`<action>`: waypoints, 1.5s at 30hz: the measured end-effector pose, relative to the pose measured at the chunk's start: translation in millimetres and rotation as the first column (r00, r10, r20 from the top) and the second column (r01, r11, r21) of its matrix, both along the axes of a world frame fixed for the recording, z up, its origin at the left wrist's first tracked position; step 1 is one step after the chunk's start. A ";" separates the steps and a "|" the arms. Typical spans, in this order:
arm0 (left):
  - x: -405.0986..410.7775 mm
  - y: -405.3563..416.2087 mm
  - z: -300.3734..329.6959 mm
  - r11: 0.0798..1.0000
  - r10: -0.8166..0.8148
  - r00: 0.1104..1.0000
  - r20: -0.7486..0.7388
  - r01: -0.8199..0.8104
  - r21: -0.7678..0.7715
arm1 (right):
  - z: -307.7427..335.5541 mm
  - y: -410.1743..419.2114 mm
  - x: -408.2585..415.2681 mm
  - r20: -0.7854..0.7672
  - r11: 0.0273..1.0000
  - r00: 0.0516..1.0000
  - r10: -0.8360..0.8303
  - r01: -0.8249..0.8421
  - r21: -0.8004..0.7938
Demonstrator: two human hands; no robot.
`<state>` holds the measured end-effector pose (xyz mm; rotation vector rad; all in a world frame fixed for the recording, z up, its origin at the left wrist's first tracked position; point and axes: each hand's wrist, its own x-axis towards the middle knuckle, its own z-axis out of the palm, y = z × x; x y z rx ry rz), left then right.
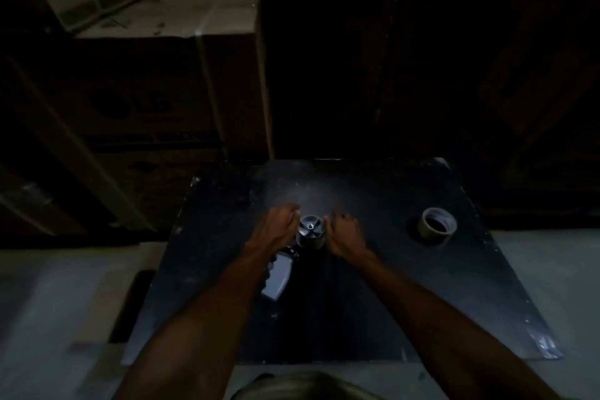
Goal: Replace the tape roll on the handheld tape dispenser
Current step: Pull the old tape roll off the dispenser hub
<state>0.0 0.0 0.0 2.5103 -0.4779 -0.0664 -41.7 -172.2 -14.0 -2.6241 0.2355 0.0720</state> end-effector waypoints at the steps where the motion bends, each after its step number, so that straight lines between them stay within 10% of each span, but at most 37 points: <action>1: 2.3 -0.9 -2.7 1.000 -0.005 1.000 -0.017 0.005 -0.021 | -3.0 0.3 2.1 -0.018 0.999 1.000 -0.024 0.024 0.028; 29: 50.0 -34.8 -71.6 0.980 0.183 0.877 -0.445 -0.199 0.011 | -62.1 16.2 48.2 -0.333 0.902 0.906 -0.261 0.352 0.249; 45: 69.8 -32.8 -81.4 0.952 0.182 0.793 -0.581 -0.289 -0.097 | -85.7 5.8 71.9 -0.457 0.650 0.783 -0.422 0.613 0.449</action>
